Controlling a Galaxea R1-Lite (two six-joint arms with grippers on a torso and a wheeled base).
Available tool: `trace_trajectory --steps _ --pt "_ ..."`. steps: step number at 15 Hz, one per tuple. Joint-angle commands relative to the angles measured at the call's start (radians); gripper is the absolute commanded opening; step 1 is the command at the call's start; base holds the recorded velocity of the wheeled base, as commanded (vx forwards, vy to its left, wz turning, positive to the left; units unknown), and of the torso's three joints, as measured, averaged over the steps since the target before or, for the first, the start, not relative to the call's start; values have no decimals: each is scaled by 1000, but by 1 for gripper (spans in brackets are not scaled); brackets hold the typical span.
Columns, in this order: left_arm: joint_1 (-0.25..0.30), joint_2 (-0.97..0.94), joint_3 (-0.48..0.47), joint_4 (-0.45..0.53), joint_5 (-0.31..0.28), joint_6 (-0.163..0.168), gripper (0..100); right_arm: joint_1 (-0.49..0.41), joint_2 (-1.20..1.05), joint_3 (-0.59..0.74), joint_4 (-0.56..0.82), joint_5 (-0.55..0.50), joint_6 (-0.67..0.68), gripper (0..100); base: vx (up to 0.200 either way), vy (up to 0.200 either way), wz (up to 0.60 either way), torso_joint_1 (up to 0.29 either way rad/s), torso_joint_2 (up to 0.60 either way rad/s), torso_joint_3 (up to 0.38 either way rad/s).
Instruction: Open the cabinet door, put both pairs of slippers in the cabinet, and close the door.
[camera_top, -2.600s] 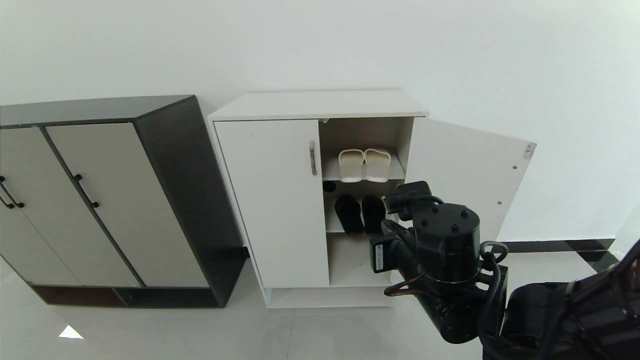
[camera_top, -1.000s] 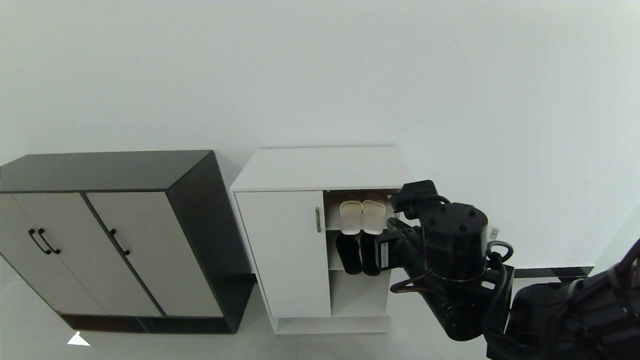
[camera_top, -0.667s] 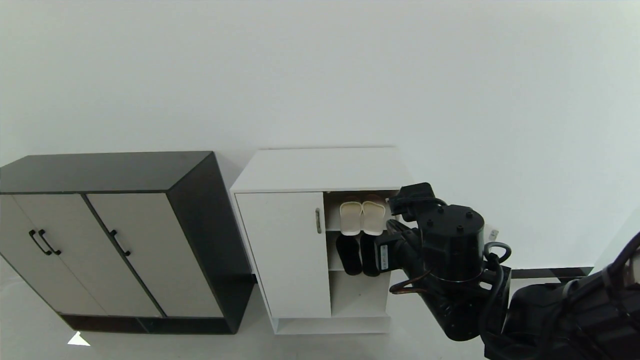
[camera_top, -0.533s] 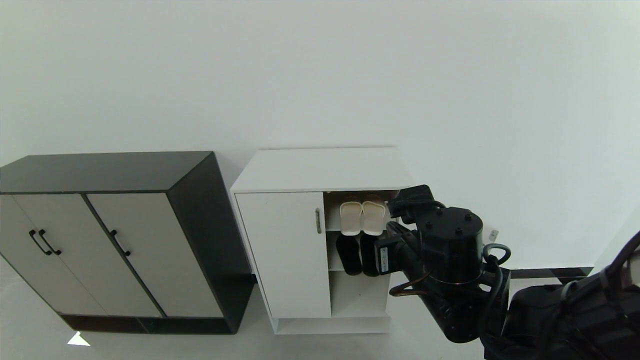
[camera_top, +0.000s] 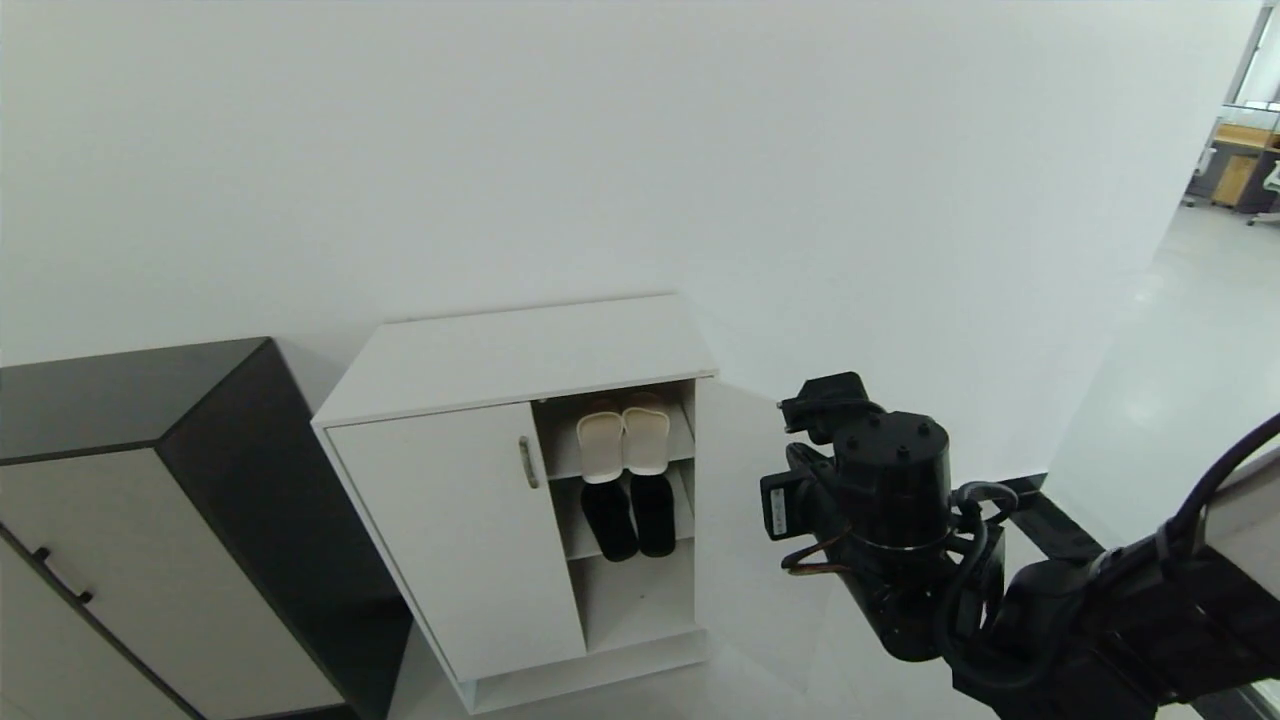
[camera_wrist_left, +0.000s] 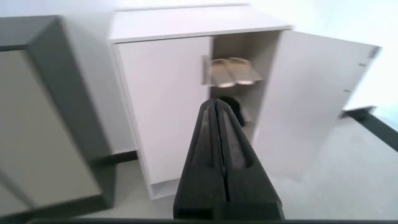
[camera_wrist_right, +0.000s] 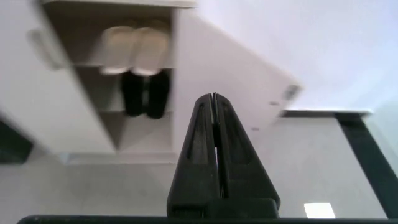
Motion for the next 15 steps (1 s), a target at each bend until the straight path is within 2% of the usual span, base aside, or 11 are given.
trace_trajectory --steps 1,3,5,7,9,13,15 --pt "0 1 0 0 0 0 0 -54 34 -30 -10 8 -1 0 0 0 0 0 0 0" --pt "0 1 0 0 -3 4 0 -163 47 -94 -16 146 -2 0 0 0 0 0 0 0" --pt "0 1 0 0 -1 4 0 -242 68 -189 55 189 10 0 0 0 0 0 0 0" --pt "0 1 0 0 -3 4 0 -321 99 -373 268 228 97 0 0 0 0 0 0 0" --pt "2 1 0 0 -3 4 0 -365 117 -491 426 326 154 0 0 0 0 0 0 0" --pt "0 1 0 0 -1 3 0 -443 294 -746 539 337 171 0 0 0 0 0 0 0" --pt "0 1 0 0 -1 1 0 -466 378 -820 550 337 171 0 0 0 0 0 0 0"
